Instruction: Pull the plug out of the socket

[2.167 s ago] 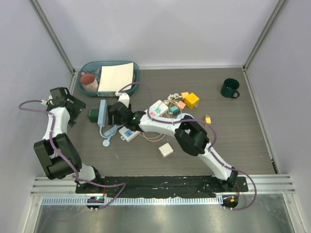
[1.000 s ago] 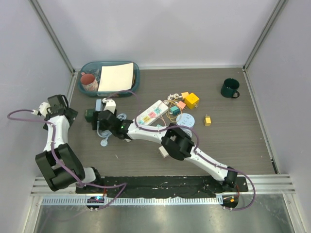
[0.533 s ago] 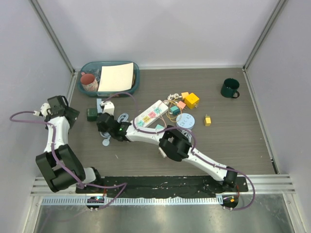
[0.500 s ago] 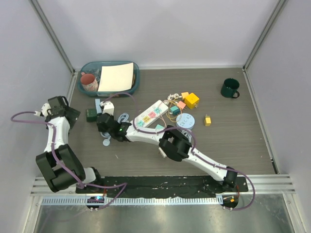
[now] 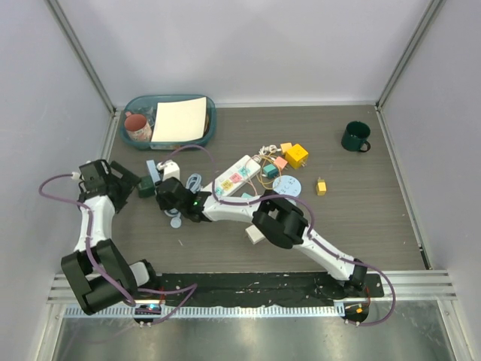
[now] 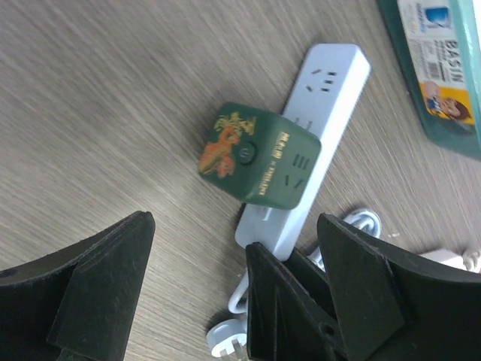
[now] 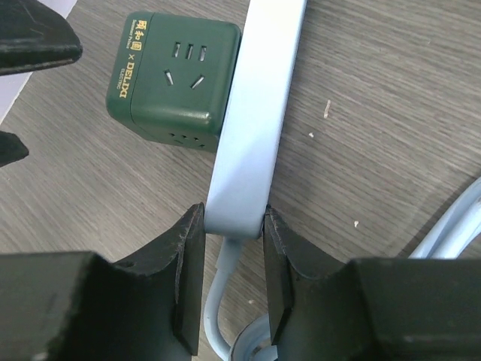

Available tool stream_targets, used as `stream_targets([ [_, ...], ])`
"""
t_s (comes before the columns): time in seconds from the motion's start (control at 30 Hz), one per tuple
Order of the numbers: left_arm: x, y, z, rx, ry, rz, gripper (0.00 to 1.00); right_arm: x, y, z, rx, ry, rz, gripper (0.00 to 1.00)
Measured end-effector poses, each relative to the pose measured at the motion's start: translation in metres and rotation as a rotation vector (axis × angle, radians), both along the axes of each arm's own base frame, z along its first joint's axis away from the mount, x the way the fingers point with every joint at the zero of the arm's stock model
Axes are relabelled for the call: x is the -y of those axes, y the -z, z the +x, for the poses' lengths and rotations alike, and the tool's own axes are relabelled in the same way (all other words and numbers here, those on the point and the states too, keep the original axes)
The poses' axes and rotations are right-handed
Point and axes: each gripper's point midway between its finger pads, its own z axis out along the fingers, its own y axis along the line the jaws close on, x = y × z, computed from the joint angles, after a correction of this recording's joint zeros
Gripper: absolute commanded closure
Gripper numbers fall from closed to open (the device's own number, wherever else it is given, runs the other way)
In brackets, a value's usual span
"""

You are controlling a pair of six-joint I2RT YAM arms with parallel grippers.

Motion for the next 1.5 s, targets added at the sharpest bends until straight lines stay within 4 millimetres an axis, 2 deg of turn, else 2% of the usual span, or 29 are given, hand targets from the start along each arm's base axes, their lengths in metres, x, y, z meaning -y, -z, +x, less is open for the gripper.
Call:
stream_targets([
  [0.17, 0.016, -0.008, -0.001, 0.061, 0.076, 0.004, 0.04, 0.005, -0.001, -0.003, -0.073, -0.016, 0.084, 0.99],
  [0.33, 0.020, -0.015, -0.001, 0.089, 0.112, 0.017, 0.04, 0.016, -0.003, 0.004, -0.190, -0.042, 0.231, 0.99],
  [0.57, 0.025, -0.010, 0.003, 0.076, 0.181, 0.008, 0.03, 0.030, -0.004, 0.015, -0.294, -0.075, 0.341, 0.99],
  [0.87, 0.034, -0.001, 0.039, 0.090, 0.318, -0.079, 0.06, 0.033, -0.006, 0.012, -0.352, -0.124, 0.378, 0.99],
  [1.27, 0.045, 0.016, 0.053, 0.081, 0.379, -0.178, 0.07, 0.035, -0.006, 0.011, -0.393, -0.157, 0.399, 0.99],
  [1.5, 0.052, 0.026, 0.058, 0.072, 0.402, -0.220, 0.14, 0.035, -0.006, 0.009, -0.411, -0.168, 0.407, 0.99],
])
